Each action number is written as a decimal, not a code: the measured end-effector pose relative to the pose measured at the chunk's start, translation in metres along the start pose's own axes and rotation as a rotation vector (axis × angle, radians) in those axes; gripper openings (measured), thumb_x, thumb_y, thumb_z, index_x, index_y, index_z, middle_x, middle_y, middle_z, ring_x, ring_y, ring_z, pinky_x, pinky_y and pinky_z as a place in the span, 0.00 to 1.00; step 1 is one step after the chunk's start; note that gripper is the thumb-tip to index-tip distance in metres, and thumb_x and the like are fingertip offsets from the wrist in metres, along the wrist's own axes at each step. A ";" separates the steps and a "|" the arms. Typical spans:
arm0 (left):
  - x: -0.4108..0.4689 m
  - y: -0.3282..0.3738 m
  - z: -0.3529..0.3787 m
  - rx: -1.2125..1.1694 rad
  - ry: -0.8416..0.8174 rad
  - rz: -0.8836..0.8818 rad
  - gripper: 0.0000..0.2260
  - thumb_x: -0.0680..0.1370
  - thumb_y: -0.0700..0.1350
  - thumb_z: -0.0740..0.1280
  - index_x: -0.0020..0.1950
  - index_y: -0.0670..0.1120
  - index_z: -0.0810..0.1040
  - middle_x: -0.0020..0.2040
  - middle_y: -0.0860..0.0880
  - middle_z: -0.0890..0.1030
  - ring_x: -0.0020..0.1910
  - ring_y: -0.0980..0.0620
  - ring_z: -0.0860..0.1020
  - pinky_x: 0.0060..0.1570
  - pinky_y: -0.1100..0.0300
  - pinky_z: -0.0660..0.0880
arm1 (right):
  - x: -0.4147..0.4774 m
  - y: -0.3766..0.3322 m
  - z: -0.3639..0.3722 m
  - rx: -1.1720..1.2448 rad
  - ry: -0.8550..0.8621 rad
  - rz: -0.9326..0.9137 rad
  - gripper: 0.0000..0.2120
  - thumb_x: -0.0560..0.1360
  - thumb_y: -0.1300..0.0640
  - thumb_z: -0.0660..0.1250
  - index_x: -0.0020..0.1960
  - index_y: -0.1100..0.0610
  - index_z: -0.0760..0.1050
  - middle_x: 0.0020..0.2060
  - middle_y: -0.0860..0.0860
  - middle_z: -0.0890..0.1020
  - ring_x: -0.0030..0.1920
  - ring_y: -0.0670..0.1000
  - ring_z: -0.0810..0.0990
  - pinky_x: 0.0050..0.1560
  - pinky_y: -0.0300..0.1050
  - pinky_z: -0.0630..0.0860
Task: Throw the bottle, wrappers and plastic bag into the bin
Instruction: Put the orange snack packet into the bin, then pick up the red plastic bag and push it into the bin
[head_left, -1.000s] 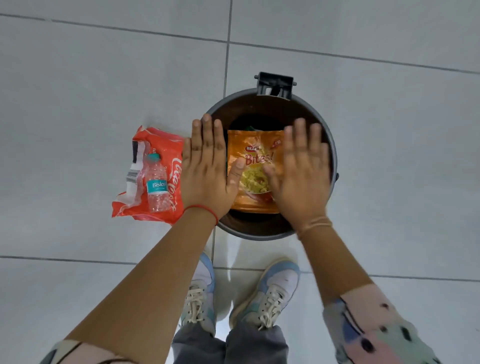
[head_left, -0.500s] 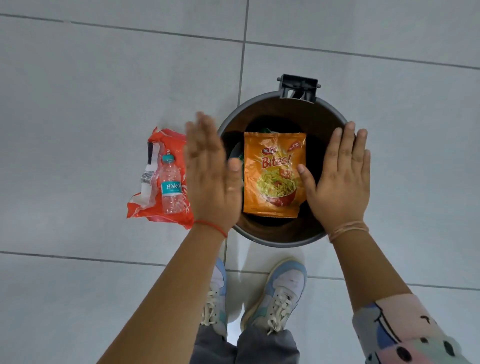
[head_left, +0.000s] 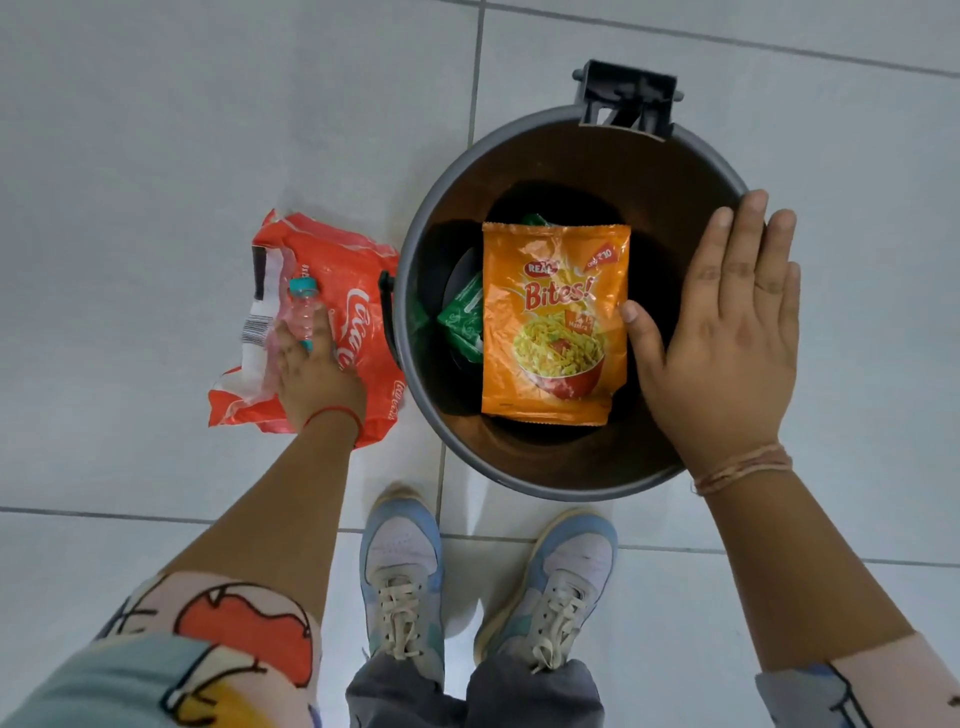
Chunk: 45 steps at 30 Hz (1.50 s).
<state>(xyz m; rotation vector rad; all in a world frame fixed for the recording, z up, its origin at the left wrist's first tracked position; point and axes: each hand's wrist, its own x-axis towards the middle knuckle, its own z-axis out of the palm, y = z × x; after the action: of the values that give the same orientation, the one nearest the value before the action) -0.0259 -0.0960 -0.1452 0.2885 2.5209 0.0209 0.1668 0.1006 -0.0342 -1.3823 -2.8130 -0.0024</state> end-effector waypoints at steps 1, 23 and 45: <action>0.001 -0.001 0.000 -0.024 -0.004 -0.006 0.28 0.80 0.42 0.60 0.76 0.54 0.50 0.77 0.42 0.48 0.75 0.40 0.50 0.72 0.46 0.55 | 0.000 0.001 0.000 -0.002 0.001 0.001 0.35 0.79 0.42 0.54 0.74 0.66 0.51 0.74 0.64 0.56 0.74 0.62 0.52 0.72 0.56 0.50; -0.107 0.154 -0.034 -0.085 -0.340 0.258 0.35 0.79 0.38 0.59 0.74 0.62 0.43 0.77 0.48 0.38 0.75 0.42 0.43 0.71 0.45 0.58 | 0.002 -0.002 -0.013 0.372 0.006 0.112 0.33 0.80 0.41 0.38 0.73 0.64 0.59 0.73 0.60 0.62 0.73 0.57 0.56 0.71 0.51 0.53; 0.032 -0.020 0.027 0.207 -0.473 -0.083 0.25 0.78 0.41 0.62 0.72 0.34 0.59 0.72 0.30 0.59 0.71 0.34 0.59 0.69 0.41 0.61 | 0.003 0.000 -0.006 0.286 0.011 0.086 0.32 0.80 0.41 0.40 0.74 0.62 0.55 0.74 0.59 0.59 0.73 0.52 0.50 0.72 0.47 0.48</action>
<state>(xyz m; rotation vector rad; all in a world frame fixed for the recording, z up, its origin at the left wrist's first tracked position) -0.0405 -0.1105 -0.1867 0.2378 2.0617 -0.3080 0.1651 0.1027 -0.0282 -1.4255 -2.6110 0.3756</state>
